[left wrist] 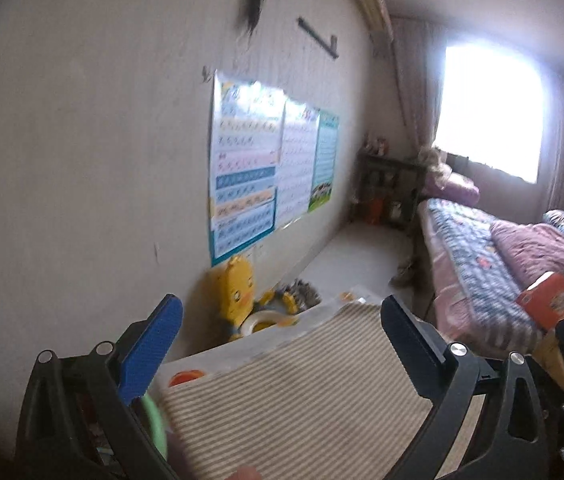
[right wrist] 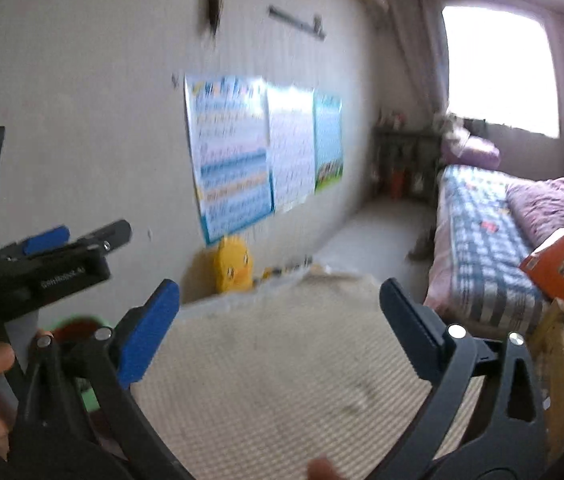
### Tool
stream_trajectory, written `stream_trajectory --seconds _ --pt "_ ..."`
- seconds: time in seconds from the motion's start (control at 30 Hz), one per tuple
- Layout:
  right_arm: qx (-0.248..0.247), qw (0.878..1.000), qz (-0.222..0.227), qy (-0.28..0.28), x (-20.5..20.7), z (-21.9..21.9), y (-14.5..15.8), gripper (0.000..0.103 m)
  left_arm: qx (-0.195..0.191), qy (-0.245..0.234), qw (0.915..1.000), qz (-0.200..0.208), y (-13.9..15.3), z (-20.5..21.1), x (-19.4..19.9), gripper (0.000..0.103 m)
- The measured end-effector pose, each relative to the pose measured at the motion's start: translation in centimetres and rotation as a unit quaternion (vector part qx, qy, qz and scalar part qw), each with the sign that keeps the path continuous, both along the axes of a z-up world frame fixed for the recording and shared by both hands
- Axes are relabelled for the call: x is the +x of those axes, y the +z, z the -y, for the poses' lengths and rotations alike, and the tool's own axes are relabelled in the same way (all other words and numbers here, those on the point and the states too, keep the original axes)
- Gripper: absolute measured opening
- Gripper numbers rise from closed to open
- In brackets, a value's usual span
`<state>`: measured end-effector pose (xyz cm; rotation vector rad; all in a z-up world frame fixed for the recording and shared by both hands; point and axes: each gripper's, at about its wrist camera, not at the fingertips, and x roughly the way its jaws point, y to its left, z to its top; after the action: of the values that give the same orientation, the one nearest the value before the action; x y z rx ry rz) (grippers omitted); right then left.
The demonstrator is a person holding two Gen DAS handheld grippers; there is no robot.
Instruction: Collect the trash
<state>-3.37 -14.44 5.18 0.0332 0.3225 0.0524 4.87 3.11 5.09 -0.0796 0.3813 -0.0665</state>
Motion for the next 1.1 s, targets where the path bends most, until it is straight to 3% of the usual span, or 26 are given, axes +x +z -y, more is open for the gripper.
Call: stream_trajectory --seconds 0.3,0.73,1.1 --pt "-0.012 0.999 -0.029 -0.027 -0.9 1.0 -0.9 0.098 0.024 0.036 0.999 -0.011 -0.3 0.9 -1.3 0.095" --pt "0.015 0.997 -0.061 -0.035 0.4 1.8 -1.7 0.098 0.045 0.041 0.9972 -0.043 -0.7 1.3 -1.1 0.095" --pt "0.01 0.996 -0.081 -0.033 0.7 1.2 -2.6 0.098 0.053 0.048 0.9956 -0.06 -1.1 1.0 -0.8 0.095"
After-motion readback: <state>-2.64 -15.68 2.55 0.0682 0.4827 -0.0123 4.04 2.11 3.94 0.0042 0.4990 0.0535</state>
